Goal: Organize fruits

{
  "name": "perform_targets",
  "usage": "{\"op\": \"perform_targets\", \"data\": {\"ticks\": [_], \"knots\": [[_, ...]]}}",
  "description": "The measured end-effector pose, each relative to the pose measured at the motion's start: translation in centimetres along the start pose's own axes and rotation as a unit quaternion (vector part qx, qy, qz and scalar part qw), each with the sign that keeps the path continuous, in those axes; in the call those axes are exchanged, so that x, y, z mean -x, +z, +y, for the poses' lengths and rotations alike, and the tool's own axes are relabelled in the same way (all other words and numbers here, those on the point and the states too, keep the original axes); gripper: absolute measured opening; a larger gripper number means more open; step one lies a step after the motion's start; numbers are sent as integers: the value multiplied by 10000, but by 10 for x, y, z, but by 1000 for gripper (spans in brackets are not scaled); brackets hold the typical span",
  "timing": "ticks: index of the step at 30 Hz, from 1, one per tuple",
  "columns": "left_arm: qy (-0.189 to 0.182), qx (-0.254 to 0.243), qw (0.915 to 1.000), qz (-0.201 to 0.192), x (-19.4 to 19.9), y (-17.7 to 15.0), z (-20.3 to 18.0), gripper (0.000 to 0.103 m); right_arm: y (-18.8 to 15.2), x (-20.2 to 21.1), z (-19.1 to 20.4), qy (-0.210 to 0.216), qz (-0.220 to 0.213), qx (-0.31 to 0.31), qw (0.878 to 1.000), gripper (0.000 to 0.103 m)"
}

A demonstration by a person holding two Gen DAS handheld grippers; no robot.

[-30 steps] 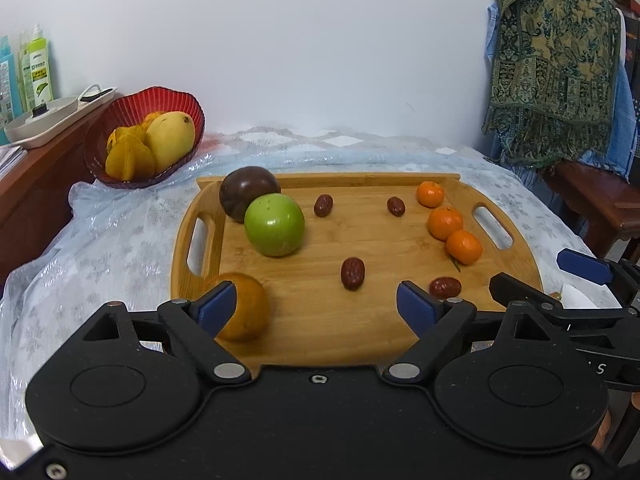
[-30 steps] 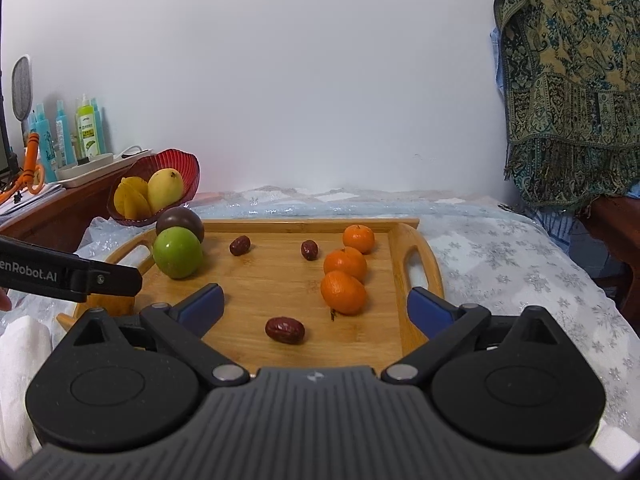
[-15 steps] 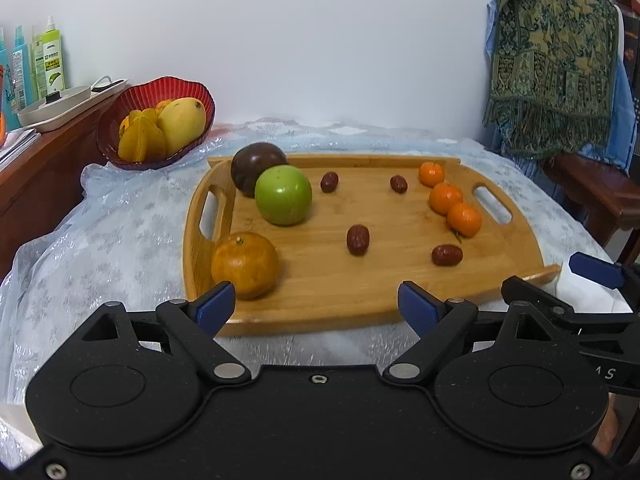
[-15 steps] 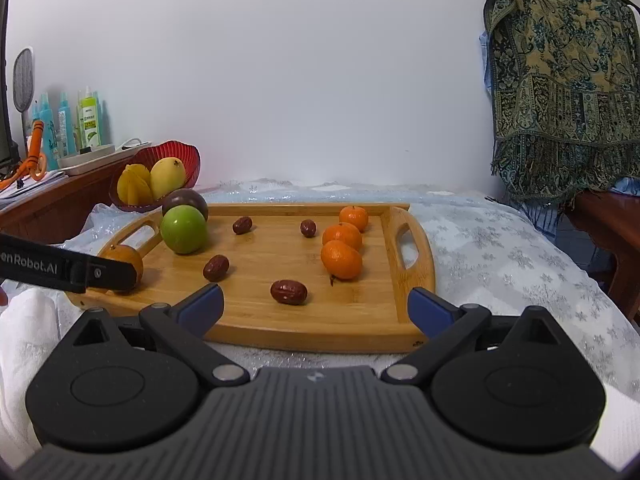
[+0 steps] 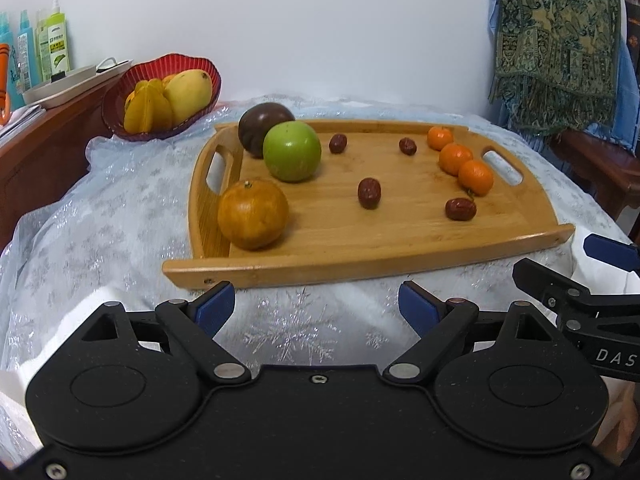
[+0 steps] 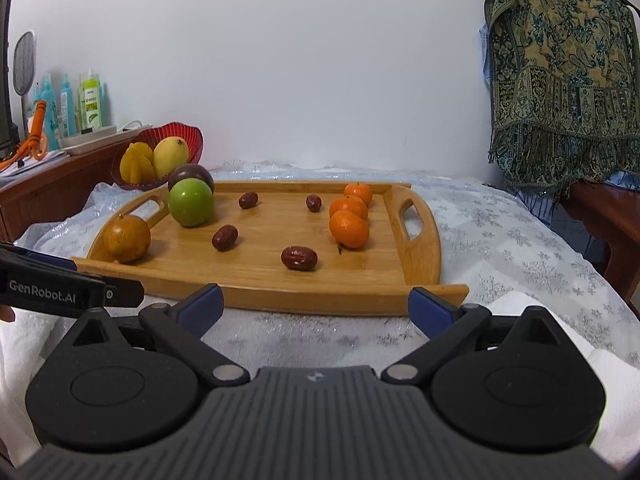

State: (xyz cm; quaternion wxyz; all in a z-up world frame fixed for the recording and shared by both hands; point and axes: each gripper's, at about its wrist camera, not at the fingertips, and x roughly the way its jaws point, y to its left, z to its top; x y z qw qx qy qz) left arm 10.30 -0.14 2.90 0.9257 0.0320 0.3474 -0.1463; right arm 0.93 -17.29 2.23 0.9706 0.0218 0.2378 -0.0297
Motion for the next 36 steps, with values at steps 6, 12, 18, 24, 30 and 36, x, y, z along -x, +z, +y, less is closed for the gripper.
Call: {"op": "perform_targets", "data": {"ticks": [6, 12, 18, 24, 30, 36], "knots": [[77, 30, 10000, 11, -10, -11, 1, 89, -5, -3, 6, -103, 91, 123, 9998, 103], [52, 95, 9999, 95, -21, -21, 0, 89, -8, -10, 11, -219, 168, 263, 9993, 103], [67, 188, 9998, 87, -26, -22, 5, 90, -11, -18, 13, -316, 298, 364, 9984, 103], [88, 201, 9997, 126, -28, -22, 6, 96, -15, -26, 16, -366, 457, 377, 9976, 103], [104, 189, 9997, 149, -29, -23, 6, 98, -17, -32, 16, -402, 619, 381, 9965, 103], [150, 173, 9996, 153, -31, -23, 5, 99, -20, -37, 18, -398, 742, 404, 9956, 103]]}}
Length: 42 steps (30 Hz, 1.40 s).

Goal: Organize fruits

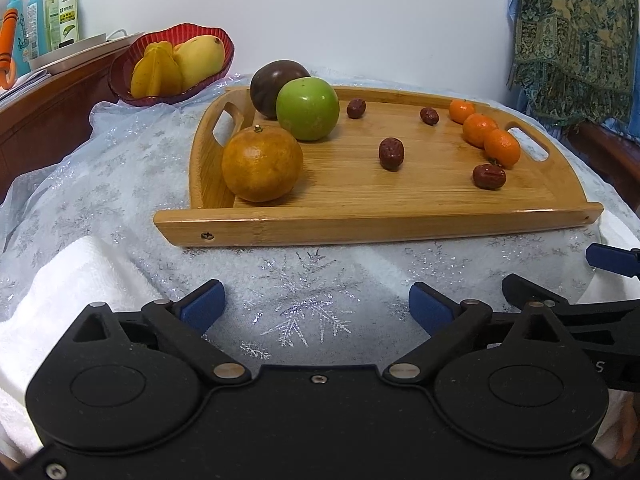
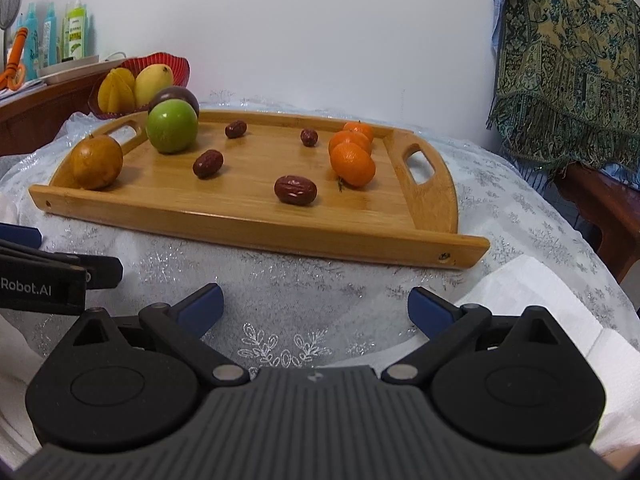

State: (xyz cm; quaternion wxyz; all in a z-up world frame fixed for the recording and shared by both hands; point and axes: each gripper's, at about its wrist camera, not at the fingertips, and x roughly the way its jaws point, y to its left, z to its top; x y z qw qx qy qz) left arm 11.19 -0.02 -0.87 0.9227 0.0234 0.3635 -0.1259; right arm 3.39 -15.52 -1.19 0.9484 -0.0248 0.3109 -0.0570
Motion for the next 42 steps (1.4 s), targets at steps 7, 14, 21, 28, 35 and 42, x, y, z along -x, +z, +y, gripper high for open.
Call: {"op": "perform_targets", "data": {"ticks": [7, 14, 21, 28, 35, 42], "knots": [[147, -71, 9999, 12, -3, 0, -3, 100, -1, -4, -2, 39, 57, -120, 9999, 103], [193, -64, 9998, 35, -5, 0, -2, 103, -2, -7, -6, 93, 87, -276, 9995, 103], [195, -69, 9998, 36, -5, 0, -2, 103, -2, -7, -6, 95, 85, -283, 9995, 103], [194, -67, 9998, 39, -5, 0, -2, 103, -2, -7, -6, 95, 86, -284, 9995, 103], [192, -66, 9998, 47, -5, 0, -2, 103, -3, -8, -6, 96, 85, -284, 9995, 103], [207, -52, 9998, 66, -6, 0, -2, 103, -3, -8, -6, 93, 81, -281, 9995, 103]]}}
